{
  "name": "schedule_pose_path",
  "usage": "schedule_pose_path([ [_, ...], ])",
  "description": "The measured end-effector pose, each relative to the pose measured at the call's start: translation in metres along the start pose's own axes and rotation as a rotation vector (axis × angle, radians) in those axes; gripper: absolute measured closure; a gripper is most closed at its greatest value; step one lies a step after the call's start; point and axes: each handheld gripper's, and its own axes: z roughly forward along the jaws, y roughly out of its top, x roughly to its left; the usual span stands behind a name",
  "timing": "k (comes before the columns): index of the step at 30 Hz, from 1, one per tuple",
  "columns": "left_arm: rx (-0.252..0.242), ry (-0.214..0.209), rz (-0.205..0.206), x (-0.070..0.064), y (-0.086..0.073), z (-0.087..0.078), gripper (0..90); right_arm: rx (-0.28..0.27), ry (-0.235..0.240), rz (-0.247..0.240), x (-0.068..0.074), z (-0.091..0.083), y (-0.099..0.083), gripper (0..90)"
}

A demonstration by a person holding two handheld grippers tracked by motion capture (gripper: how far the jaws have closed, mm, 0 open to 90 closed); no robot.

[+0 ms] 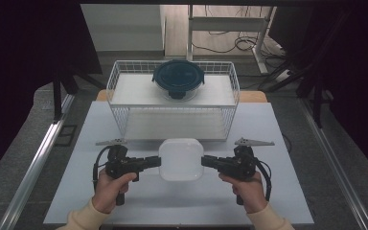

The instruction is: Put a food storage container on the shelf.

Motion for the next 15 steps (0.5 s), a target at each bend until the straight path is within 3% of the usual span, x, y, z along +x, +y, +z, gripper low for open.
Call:
schedule_pose_path([
  [15, -0.091, 0.021, 0.134, -0.033, 0.054, -0.028, 80.7, -0.098, 0.026, -0.125, 0.028, -0.013, 0.058, 80.0],
])
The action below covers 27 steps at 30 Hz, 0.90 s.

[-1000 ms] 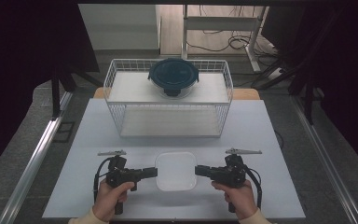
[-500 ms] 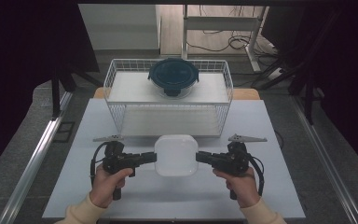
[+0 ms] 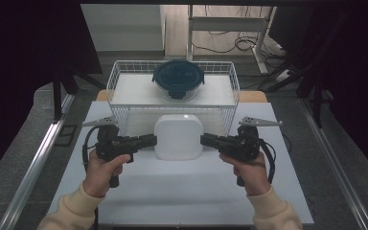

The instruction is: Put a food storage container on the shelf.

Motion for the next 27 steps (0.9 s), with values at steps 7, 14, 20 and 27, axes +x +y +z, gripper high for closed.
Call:
schedule_pose_path([
  [7, -0.027, -0.001, 0.034, -0.005, 0.027, -0.006, 80.7, -0.028, 0.000, -0.045, 0.008, -0.002, 0.028, 79.9],
  [14, -0.057, -0.017, 0.048, -0.003, 0.053, -0.006, 80.6, -0.036, -0.010, -0.083, 0.010, -0.004, 0.058, 79.9],
  [20, -0.058, -0.017, 0.054, 0.004, 0.080, -0.004, 80.6, -0.042, -0.014, -0.095, 0.006, 0.000, 0.082, 79.9],
  [27, -0.058, -0.020, 0.054, 0.010, 0.107, -0.004, 80.6, -0.059, 0.000, -0.094, 0.001, 0.004, 0.105, 79.9],
])
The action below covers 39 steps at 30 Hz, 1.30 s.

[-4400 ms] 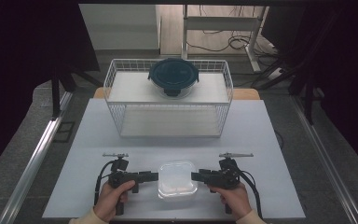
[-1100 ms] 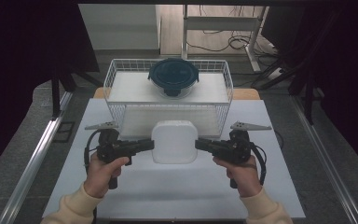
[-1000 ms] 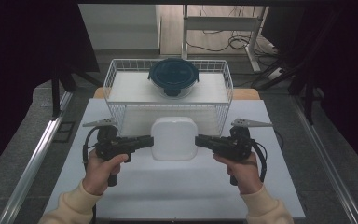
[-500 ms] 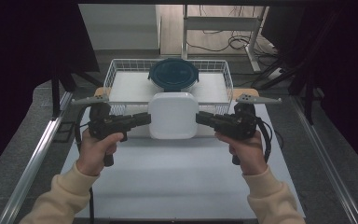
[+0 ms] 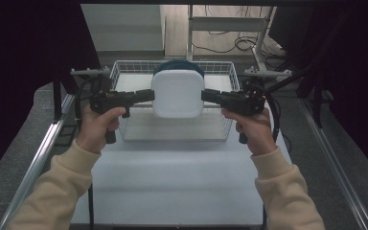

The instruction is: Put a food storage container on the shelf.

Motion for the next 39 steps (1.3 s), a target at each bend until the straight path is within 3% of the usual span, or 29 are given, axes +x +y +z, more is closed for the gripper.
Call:
schedule_pose_path([
  [11, 0.002, -0.023, -0.016, 0.021, 0.044, 0.004, 80.4, -0.006, -0.008, 0.011, -0.012, 0.014, 0.043, 79.9],
  [20, 0.007, -0.009, -0.054, 0.034, 0.061, 0.012, 80.1, 0.011, -0.017, 0.038, -0.021, 0.022, 0.061, 80.0],
  [33, 0.028, 0.006, -0.163, 0.066, 0.068, 0.028, 79.4, 0.066, -0.051, 0.127, -0.049, 0.045, 0.068, 79.6],
  [35, 0.021, -0.006, -0.182, 0.069, 0.069, 0.029, 79.9, 0.080, -0.053, 0.160, -0.054, 0.047, 0.070, 79.5],
  [36, 0.013, -0.027, -0.226, 0.072, 0.071, 0.030, 80.2, 0.086, -0.047, 0.186, -0.058, 0.048, 0.072, 79.3],
  [39, 0.009, -0.032, -0.259, 0.074, 0.074, 0.033, 80.7, 0.087, -0.042, 0.248, -0.066, 0.050, 0.074, 78.2],
])
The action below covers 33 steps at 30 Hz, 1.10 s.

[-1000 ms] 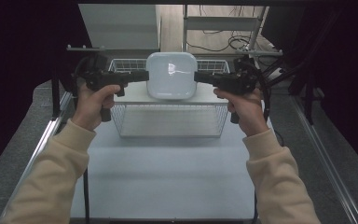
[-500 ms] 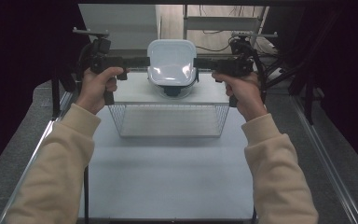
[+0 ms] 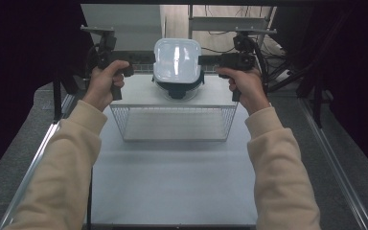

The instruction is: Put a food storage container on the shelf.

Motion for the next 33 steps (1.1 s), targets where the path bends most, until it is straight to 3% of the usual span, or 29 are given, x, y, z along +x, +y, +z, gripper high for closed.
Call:
schedule_pose_path([
  [2, -0.001, 0.009, -0.002, 0.001, 0.002, 0.001, 80.6, -0.001, 0.004, 0.019, -0.002, 0.001, 0.001, 77.9],
  [3, -0.001, 0.015, -0.010, 0.002, 0.003, 0.002, 80.0, -0.004, 0.010, 0.052, -0.005, 0.004, 0.004, 77.1],
  [9, -0.018, 0.028, -0.070, 0.010, 0.009, 0.008, 78.6, 0.000, 0.000, 0.119, -0.012, 0.011, 0.010, 74.6],
  [12, -0.023, 0.034, -0.098, 0.016, 0.012, 0.012, 77.3, -0.016, 0.008, 0.176, -0.020, 0.016, 0.012, 73.4],
  [17, -0.034, 0.017, -0.143, 0.025, 0.014, 0.016, 75.9, -0.029, 0.010, 0.217, -0.026, 0.020, 0.013, 71.7],
  [22, -0.028, 0.014, -0.161, 0.032, 0.013, 0.021, 72.5, -0.022, -0.002, 0.250, -0.030, 0.024, 0.012, 67.8],
  [28, -0.023, 0.001, -0.160, 0.032, 0.013, 0.022, 67.3, -0.023, 0.004, 0.252, -0.032, 0.025, 0.012, 65.9],
  [29, -0.032, -0.003, -0.147, 0.030, 0.013, 0.023, 55.8, -0.017, 0.000, 0.242, -0.031, 0.026, 0.011, 58.2],
  [30, -0.032, -0.003, -0.147, 0.030, 0.013, 0.023, 51.9, -0.017, 0.000, 0.242, -0.031, 0.026, 0.011, 58.2],
  [33, -0.059, 0.021, -0.093, 0.022, 0.013, 0.018, 38.8, -0.073, -0.045, 0.181, -0.023, 0.022, 0.012, 40.0],
])
